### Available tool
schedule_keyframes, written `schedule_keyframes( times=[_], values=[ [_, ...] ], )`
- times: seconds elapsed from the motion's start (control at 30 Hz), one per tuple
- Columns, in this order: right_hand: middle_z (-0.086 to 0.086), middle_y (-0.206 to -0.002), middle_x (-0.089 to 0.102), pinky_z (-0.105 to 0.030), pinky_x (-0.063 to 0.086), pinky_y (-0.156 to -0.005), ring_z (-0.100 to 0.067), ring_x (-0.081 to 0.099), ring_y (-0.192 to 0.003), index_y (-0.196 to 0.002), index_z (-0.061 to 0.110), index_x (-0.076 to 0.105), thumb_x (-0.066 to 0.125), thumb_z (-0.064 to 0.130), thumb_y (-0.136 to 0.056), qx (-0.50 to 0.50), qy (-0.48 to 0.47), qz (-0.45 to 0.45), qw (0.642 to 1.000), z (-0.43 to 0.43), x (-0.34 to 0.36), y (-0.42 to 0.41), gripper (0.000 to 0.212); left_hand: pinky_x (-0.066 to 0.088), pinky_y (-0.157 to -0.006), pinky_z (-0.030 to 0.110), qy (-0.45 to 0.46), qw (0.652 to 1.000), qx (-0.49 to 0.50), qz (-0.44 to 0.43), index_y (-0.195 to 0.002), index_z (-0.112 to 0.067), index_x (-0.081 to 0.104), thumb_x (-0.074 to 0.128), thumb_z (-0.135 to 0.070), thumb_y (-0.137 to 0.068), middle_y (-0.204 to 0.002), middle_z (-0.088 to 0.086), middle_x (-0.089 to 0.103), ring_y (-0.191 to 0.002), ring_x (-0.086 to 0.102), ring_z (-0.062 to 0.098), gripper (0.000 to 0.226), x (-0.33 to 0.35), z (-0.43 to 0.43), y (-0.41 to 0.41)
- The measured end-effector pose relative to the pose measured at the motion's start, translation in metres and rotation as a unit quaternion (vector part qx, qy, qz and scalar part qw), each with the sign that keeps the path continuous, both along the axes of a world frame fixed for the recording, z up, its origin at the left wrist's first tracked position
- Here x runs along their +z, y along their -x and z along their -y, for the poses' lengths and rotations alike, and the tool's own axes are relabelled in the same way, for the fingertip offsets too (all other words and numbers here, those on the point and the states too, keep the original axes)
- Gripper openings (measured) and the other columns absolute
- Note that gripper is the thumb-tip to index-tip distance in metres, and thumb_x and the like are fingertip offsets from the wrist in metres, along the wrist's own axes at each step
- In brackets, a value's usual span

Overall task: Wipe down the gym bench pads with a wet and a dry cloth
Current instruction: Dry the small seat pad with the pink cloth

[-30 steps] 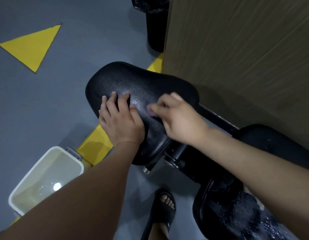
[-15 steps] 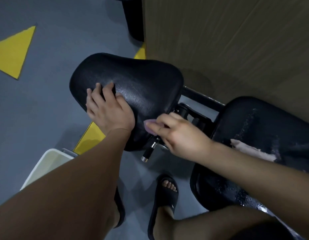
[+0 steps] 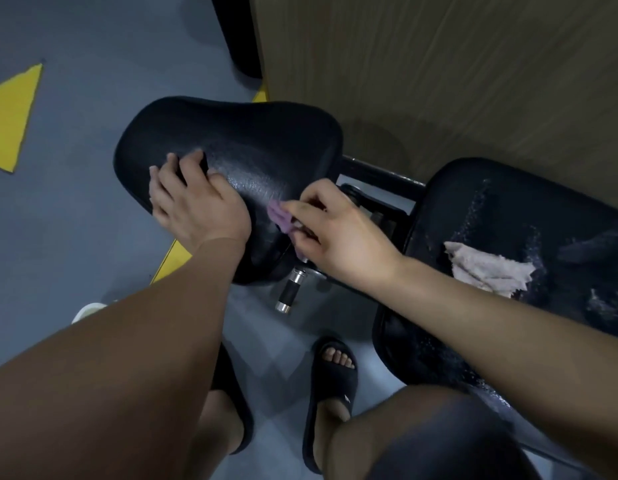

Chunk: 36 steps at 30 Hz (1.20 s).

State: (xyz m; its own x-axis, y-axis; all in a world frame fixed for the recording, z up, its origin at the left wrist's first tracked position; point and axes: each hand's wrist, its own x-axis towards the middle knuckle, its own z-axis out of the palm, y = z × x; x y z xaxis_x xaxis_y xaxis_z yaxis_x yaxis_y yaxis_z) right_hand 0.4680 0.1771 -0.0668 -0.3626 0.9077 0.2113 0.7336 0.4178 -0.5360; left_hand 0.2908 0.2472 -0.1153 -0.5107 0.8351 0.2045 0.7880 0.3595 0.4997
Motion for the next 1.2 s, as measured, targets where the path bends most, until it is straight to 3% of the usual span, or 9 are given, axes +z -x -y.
schedule_keyframes(
  times=[0.27,0.47,0.53,0.67,0.77,0.9,0.97,1.1,1.2],
  values=[
    [-0.008,-0.099,0.058,-0.042,0.055,-0.088,-0.029,0.062,-0.088,-0.105,0.008,0.073,0.049,0.000,-0.087,-0.181,-0.071,-0.059,0.979,-0.051,-0.011,-0.015,0.031,0.022,-0.117,0.052,0.013,1.000,0.005,-0.007,-0.135,-0.031,0.055,0.038,-0.034,-0.098,-0.155,0.000,0.041,-0.151,0.025,0.027,0.041,0.000,0.000,-0.001],
    [-0.007,-0.105,0.058,-0.030,0.046,-0.079,-0.014,0.037,-0.094,-0.101,0.003,0.069,0.046,0.007,-0.095,0.014,-0.037,0.008,0.999,0.010,-0.016,0.009,0.024,0.025,-0.116,0.053,0.016,1.000,-0.001,-0.010,-0.135,-0.031,0.055,0.038,-0.034,-0.098,-0.155,0.002,0.042,-0.149,0.027,0.029,0.041,-0.001,-0.002,0.001],
    [-0.007,-0.105,0.058,-0.037,0.050,-0.073,-0.017,0.040,-0.092,-0.106,0.004,0.071,0.041,0.015,-0.099,0.061,-0.054,0.047,0.996,-0.002,-0.011,0.004,0.032,0.026,-0.115,0.055,0.013,1.000,-0.006,-0.012,-0.134,-0.029,0.056,0.038,-0.034,-0.097,-0.154,0.004,0.043,-0.149,0.028,0.030,0.041,-0.002,-0.001,0.002],
    [-0.010,-0.094,0.057,-0.043,0.051,-0.064,-0.026,0.041,-0.081,-0.092,0.010,0.073,0.050,0.010,-0.091,-0.043,-0.090,0.068,0.993,-0.053,-0.005,0.017,0.023,0.024,-0.116,0.057,0.033,0.999,-0.017,-0.009,-0.130,-0.026,0.054,0.037,-0.034,-0.097,-0.155,0.005,0.040,-0.150,0.026,0.031,0.038,0.003,-0.002,0.008],
    [-0.007,-0.092,0.054,-0.038,0.047,-0.075,-0.028,0.043,-0.082,-0.084,0.011,0.069,0.050,0.001,-0.084,-0.083,-0.050,0.082,0.992,-0.065,-0.003,0.037,0.021,0.018,-0.119,0.057,0.064,0.997,-0.038,0.028,-0.132,-0.029,0.051,0.036,-0.035,-0.099,-0.159,0.002,0.034,-0.152,0.018,0.029,0.037,0.014,-0.001,0.011],
    [-0.001,-0.095,0.054,-0.024,0.028,-0.079,-0.033,0.054,-0.089,-0.090,0.018,0.070,0.050,0.008,-0.083,-0.055,-0.011,0.117,0.992,-0.063,0.006,0.039,0.023,0.011,-0.122,0.055,0.115,0.981,-0.097,0.119,-0.139,-0.031,0.047,0.039,-0.033,-0.102,-0.163,0.002,0.024,-0.153,0.010,0.028,0.039,0.036,0.000,0.027],
    [0.001,-0.094,0.053,-0.022,0.024,-0.080,-0.031,0.057,-0.090,-0.090,0.021,0.071,0.052,0.009,-0.086,-0.041,0.008,0.138,0.990,-0.068,0.010,0.036,0.023,0.019,-0.121,0.051,0.127,0.971,-0.123,0.159,-0.141,-0.030,0.048,0.044,-0.033,-0.102,-0.160,0.002,0.027,-0.150,0.018,0.027,0.040,0.044,0.002,0.049],
    [0.003,-0.093,0.052,-0.023,0.027,-0.079,-0.028,0.051,-0.087,-0.091,0.018,0.072,0.052,0.000,-0.088,-0.063,0.001,0.127,0.990,-0.060,0.013,0.049,0.027,0.025,-0.120,0.039,0.123,0.959,-0.142,0.210,-0.150,-0.018,0.041,0.057,-0.030,-0.099,-0.156,0.008,0.030,-0.146,0.027,0.029,0.055,0.034,0.027,0.097],
    [0.004,-0.096,0.056,-0.026,0.038,-0.078,-0.025,0.045,-0.088,-0.094,0.018,0.073,0.055,-0.005,-0.085,0.037,-0.014,0.114,0.993,-0.026,0.008,0.071,0.030,0.021,-0.124,0.036,0.178,0.935,-0.200,0.231,-0.158,-0.013,0.027,0.062,-0.031,-0.099,-0.164,0.009,0.021,-0.151,0.025,0.025,0.071,0.020,0.039,0.117]
  ],
)
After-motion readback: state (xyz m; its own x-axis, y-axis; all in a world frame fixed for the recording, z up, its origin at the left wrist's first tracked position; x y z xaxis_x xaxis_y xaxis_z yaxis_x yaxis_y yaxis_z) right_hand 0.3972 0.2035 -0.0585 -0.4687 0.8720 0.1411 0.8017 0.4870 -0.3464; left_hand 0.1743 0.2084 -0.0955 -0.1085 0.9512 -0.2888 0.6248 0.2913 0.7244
